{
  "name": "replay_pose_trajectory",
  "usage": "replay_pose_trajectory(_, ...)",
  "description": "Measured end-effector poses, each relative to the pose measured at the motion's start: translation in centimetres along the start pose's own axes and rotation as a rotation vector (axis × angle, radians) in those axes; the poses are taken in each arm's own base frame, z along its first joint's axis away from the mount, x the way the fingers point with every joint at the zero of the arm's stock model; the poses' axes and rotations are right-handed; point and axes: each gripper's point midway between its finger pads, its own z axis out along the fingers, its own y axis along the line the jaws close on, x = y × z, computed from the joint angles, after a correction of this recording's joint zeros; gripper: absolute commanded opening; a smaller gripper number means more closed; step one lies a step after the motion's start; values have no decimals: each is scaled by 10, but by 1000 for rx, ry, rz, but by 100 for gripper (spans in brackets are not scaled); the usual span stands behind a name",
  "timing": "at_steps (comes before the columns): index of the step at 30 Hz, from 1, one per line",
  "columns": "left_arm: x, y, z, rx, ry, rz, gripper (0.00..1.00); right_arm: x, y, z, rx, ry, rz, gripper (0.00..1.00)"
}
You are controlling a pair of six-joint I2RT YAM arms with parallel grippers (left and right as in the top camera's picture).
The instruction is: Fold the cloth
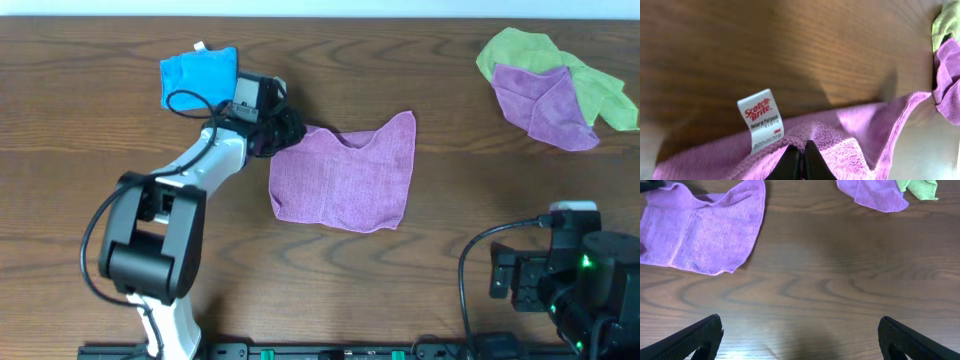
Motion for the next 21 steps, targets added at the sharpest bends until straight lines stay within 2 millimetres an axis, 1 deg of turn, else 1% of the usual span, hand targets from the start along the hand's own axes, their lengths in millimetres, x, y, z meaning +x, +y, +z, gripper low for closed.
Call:
replay_pose_trajectory(4,-17,-9,4,16,-24,21,6,0,1,0,-4,0,0,99)
replay_pose_trajectory(8,-37,-22,1,35,-58,55,6,0,1,0,-5,0,0,99)
replay_pose_trajectory(12,-56,-30,-2,35,-78,87,6,0,1,0,-5,3,0,99)
replay_pose_trajectory(16,-73,-29,1,15,-93,110,6,0,1,4,-4,19,-1,99)
replay_pose_trajectory(19,-75,-21,5,-9,-99,112,6,0,2,7,-3,35,-1,99)
replay_pose_trajectory(20,-75,-17,6,-19,-97,110,10,0,2,9,-3,40,1,99)
replay_pose_trajectory(21,-75,-14,8,-26,-96,111,25,-1,2,9,-2,42,1,99)
